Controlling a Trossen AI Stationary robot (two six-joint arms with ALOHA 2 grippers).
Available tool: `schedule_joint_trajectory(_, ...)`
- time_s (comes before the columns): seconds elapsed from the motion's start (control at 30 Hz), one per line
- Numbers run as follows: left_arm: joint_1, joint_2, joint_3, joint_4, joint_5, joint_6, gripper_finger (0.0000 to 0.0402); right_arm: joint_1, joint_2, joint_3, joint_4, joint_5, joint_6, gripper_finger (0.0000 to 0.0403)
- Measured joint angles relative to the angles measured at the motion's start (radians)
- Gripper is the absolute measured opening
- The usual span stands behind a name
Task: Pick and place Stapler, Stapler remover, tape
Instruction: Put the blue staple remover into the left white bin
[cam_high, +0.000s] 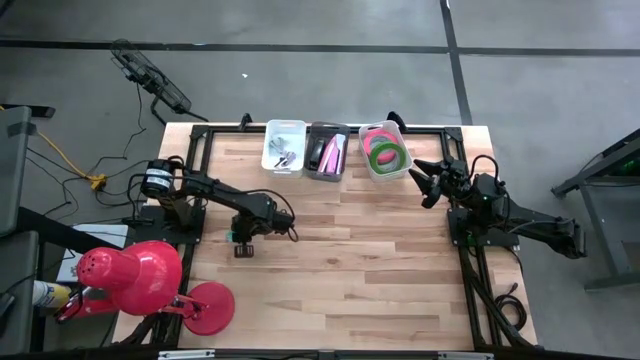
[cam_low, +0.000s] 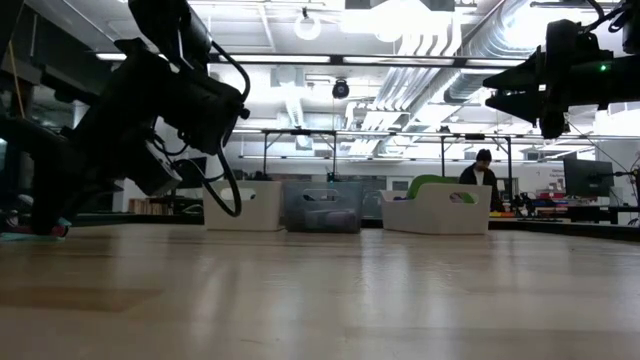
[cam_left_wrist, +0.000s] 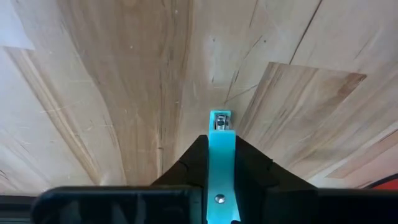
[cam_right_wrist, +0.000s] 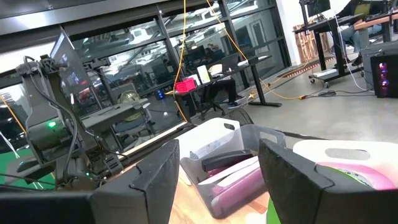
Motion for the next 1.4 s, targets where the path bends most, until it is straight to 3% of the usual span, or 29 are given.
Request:
schedule_joint_trajectory(0.43, 0.002, 0.001, 0.006, -0.008, 0.013, -0.030, 0.0038, 0.000, 0.000, 0.000, 0.000, 0.000, 0.000, 0.0208)
schedule_joint_trajectory(0.9, 0.002, -0.016, 0.147, -0.088, 0.009, -0.056, 0.0038, 0.000, 0.000, 0.000, 0.000, 0.000, 0.000, 0.0208)
schedule_joint_trajectory(1.17, 0.023, -0.082, 0.237, -0.106, -0.065, -0.134, 0.0039, 0.000, 0.000, 0.000, -0.003, 0.000, 0.000, 0.0208)
schedule_joint_trajectory(1.4, 0.145, -0.186, 0.298, -0.099, -0.190, -0.233, 0.0039, 0.000, 0.000, 0.000, -0.002, 0.000, 0.000, 0.0208)
